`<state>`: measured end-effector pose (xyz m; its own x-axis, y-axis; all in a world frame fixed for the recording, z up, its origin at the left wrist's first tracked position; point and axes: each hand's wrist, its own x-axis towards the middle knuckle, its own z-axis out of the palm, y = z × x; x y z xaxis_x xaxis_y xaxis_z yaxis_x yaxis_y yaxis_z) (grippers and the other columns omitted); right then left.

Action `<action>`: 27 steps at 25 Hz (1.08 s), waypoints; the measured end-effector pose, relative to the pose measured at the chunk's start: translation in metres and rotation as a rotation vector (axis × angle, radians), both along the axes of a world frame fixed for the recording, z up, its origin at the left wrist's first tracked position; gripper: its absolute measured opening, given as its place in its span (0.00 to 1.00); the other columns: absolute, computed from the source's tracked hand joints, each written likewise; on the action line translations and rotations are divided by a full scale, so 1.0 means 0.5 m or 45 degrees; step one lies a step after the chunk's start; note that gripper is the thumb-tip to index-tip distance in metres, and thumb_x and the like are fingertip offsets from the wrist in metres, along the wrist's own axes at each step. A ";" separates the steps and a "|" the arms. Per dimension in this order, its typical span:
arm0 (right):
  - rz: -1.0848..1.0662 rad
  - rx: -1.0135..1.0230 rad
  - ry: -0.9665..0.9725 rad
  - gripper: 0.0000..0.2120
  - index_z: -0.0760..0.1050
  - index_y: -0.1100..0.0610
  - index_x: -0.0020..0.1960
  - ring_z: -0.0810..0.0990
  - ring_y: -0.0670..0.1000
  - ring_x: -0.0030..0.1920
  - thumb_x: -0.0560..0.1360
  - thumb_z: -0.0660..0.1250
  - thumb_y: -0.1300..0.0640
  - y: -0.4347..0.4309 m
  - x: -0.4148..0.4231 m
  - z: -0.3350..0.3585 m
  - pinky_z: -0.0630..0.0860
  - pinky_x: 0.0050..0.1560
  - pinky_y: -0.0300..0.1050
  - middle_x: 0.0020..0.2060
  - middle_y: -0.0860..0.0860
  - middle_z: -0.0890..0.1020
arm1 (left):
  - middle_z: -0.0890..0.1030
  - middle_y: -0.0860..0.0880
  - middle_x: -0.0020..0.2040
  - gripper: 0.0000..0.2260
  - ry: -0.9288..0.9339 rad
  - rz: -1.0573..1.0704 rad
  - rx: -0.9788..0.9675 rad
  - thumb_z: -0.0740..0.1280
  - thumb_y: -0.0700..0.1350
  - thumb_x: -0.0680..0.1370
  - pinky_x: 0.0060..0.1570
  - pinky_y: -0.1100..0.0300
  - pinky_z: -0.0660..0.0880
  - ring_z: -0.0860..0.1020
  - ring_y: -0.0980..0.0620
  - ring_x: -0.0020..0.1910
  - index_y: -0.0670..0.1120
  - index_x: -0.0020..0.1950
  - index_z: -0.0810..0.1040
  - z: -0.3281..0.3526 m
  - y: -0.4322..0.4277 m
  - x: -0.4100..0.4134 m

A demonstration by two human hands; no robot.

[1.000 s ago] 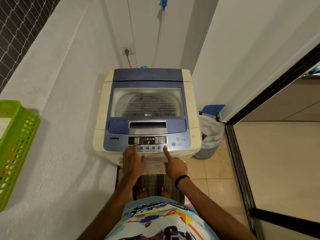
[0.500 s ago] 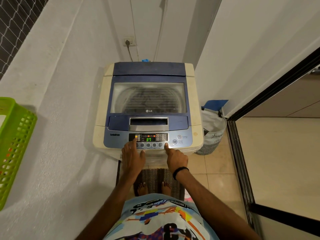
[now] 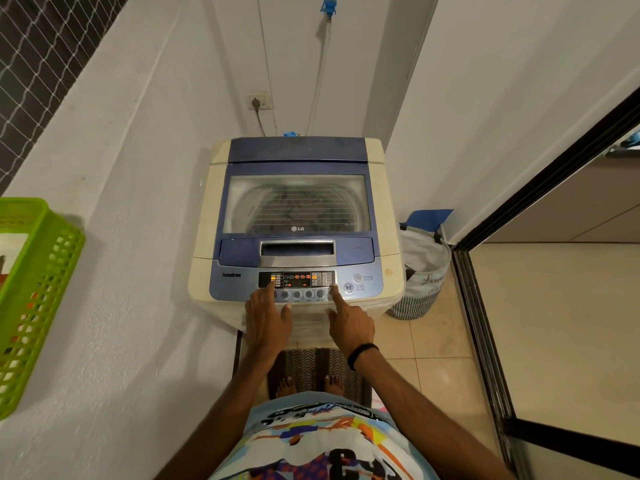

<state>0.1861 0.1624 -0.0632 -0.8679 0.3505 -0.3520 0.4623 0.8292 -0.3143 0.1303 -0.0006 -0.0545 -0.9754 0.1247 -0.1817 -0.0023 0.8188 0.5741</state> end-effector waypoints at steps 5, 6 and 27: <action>-0.015 -0.016 -0.001 0.33 0.46 0.45 0.80 0.81 0.55 0.38 0.82 0.61 0.49 -0.008 0.003 0.003 0.77 0.40 0.46 0.43 0.56 0.85 | 0.71 0.41 0.70 0.27 0.004 -0.012 -0.018 0.69 0.45 0.77 0.68 0.48 0.69 0.67 0.43 0.70 0.43 0.74 0.66 0.004 -0.008 0.003; -0.012 -0.017 -0.009 0.34 0.46 0.46 0.80 0.81 0.54 0.38 0.82 0.61 0.49 -0.009 0.005 0.003 0.77 0.39 0.46 0.43 0.56 0.85 | 0.71 0.41 0.70 0.27 0.001 -0.011 -0.016 0.69 0.46 0.77 0.68 0.49 0.69 0.67 0.43 0.70 0.44 0.74 0.66 0.005 -0.010 0.004; -0.157 -0.019 -0.112 0.41 0.39 0.40 0.79 0.83 0.56 0.42 0.80 0.63 0.57 0.042 0.034 0.006 0.79 0.43 0.50 0.44 0.57 0.84 | 0.71 0.40 0.69 0.26 -0.029 -0.089 -0.026 0.70 0.45 0.76 0.65 0.48 0.71 0.68 0.42 0.68 0.44 0.73 0.67 0.000 0.004 0.005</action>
